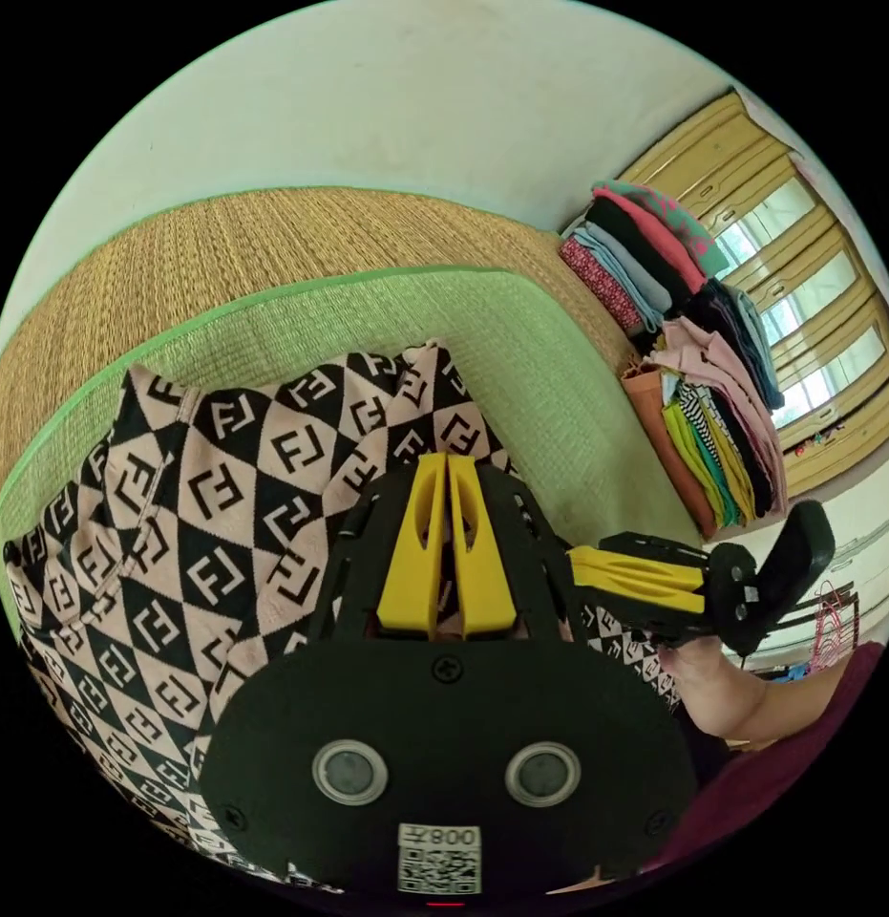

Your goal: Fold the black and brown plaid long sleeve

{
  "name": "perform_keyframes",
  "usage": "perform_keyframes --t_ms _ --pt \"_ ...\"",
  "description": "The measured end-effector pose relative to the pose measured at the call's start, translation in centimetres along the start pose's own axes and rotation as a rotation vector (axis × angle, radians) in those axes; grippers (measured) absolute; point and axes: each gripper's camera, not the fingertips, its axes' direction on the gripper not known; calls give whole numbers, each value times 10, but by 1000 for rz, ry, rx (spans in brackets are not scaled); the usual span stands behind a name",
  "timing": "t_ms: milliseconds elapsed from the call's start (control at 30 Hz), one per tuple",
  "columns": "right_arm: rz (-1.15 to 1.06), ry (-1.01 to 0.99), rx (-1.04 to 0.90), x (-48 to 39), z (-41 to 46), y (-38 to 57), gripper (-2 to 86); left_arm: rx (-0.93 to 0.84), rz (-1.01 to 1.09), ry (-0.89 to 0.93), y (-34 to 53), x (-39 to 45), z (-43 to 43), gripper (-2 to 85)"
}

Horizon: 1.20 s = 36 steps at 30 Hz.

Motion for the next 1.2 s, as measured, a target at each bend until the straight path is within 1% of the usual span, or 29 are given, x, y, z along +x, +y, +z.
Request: perform_keyframes --t_ms 100,133,200,233,267,333,400,433,500,533,600,633,700,733,800,833,900,967,1100,1200 --pt "16 -28 66 3 -20 2 1 75 9 37 34 3 -18 0" --pt "5 -38 67 2 -20 1 1 68 4 48 40 2 -18 0" --pt "-8 -13 -2 0 -4 -4 1 -41 -17 68 65 -8 -8 1" --pt "-17 -7 -56 1 13 -5 1 -20 -27 88 74 -12 -12 1" --pt "-14 -15 -36 2 12 -5 1 2 -71 109 94 -18 -25 1" --pt "-12 -11 -59 5 4 -9 1 80 -90 160 135 -24 -57 2" --pt "4 -23 -22 7 -9 -6 1 184 -122 191 217 -33 -107 3" --pt "8 -38 4 6 -19 -3 1 204 -140 185 242 -36 -120 3" --pt "11 -73 11 5 -26 1 1 264 -255 140 353 -56 -173 6" --pt "8 -102 11 2 -30 4 1 277 -295 119 384 -62 -187 8" --pt "-1 -114 3 -4 -34 9 1 333 -512 3 516 -83 -246 17" --pt "-2 -126 -8 -8 -37 12 1 349 -569 -22 549 -88 -260 21" --pt "4 -190 -13 -14 -41 17 1 428 -822 -81 682 -100 -310 39" --pt "4 -235 -17 -19 -43 20 1 468 -878 -84 713 -101 -321 45" --pt "-6 -273 -45 -32 -41 22 1 652 -1090 -66 828 -104 -350 69" --pt "-12 -298 -63 -43 -40 23 1 708 -1139 -50 853 -104 -354 74" --pt "-29 -352 -84 -60 -37 23 1 923 -1286 52 939 -107 -356 89" --pt "-50 -380 -115 -79 -34 22 1 1025 -1338 103 982 -107 -353 96" --pt "-92 -391 -164 -112 -32 21 1 1103 -1352 172 1042 -115 -354 103" --pt "-93 -409 -178 -123 -32 20 0 1162 -1374 188 1082 -119 -359 102"
